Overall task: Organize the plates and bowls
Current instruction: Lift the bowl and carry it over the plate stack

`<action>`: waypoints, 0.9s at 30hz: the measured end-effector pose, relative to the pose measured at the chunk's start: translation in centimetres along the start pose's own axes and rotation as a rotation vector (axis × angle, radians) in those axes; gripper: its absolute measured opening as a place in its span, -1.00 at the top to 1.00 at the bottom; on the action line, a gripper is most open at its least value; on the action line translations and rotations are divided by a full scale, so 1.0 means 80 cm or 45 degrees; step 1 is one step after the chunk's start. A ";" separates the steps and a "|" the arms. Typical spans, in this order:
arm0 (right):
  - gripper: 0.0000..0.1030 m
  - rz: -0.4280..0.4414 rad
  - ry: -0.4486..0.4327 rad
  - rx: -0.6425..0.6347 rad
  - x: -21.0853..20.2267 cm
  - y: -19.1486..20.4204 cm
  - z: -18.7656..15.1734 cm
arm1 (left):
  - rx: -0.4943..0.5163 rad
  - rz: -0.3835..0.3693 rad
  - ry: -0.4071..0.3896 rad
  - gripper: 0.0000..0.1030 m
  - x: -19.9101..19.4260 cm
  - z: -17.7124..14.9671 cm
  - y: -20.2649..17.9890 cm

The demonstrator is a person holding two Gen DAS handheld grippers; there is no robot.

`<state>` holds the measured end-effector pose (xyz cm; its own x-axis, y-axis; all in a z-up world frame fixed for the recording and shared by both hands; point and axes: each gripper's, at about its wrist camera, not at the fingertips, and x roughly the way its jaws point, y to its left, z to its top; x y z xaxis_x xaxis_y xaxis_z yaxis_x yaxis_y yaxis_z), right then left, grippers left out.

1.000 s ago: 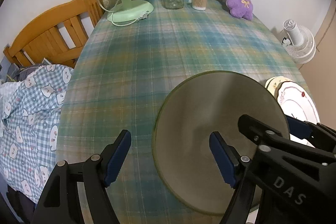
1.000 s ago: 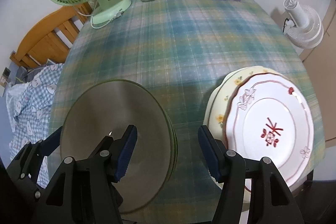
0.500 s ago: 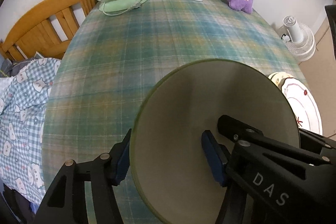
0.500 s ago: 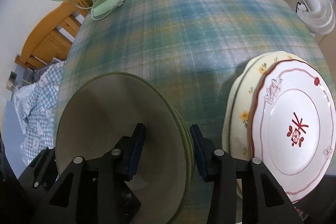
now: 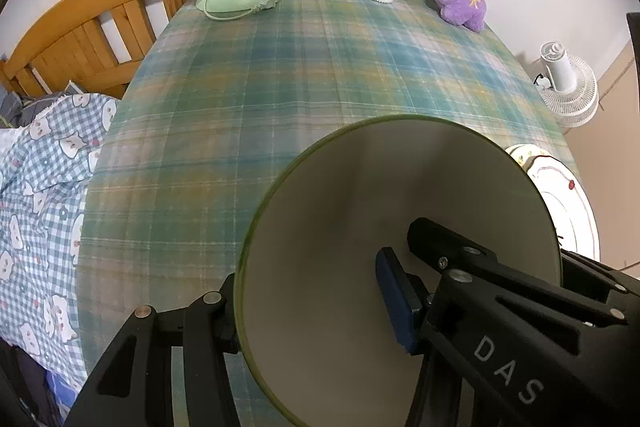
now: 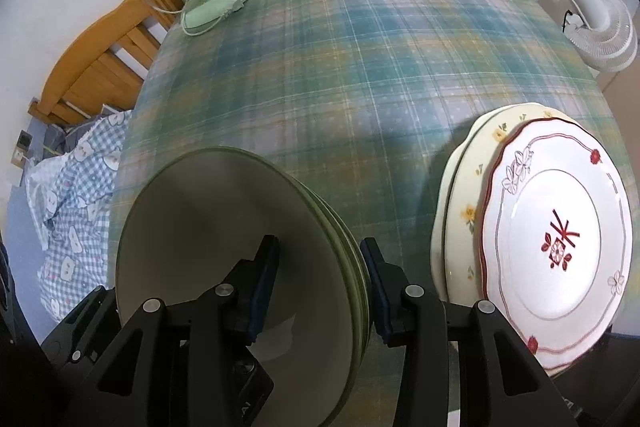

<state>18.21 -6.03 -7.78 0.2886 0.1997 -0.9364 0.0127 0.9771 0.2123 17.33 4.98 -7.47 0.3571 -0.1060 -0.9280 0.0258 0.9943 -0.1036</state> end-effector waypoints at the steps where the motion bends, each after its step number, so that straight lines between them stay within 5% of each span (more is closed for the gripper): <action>1: 0.12 -0.001 -0.007 0.001 -0.003 0.001 -0.002 | 0.005 -0.002 -0.007 -0.07 -0.004 -0.002 0.001; 14: 0.12 -0.009 -0.115 0.042 -0.057 0.003 -0.034 | 0.085 -0.021 -0.072 -0.06 -0.046 -0.013 -0.008; 27: 0.12 0.022 -0.183 -0.007 -0.103 -0.056 -0.016 | 0.092 0.010 -0.139 -0.06 -0.073 0.003 -0.077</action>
<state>14.56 -11.99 -1.38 0.4231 0.2041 -0.8828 0.0016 0.9741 0.2259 15.31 -0.55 -1.34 0.4567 -0.1004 -0.8839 0.0885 0.9938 -0.0671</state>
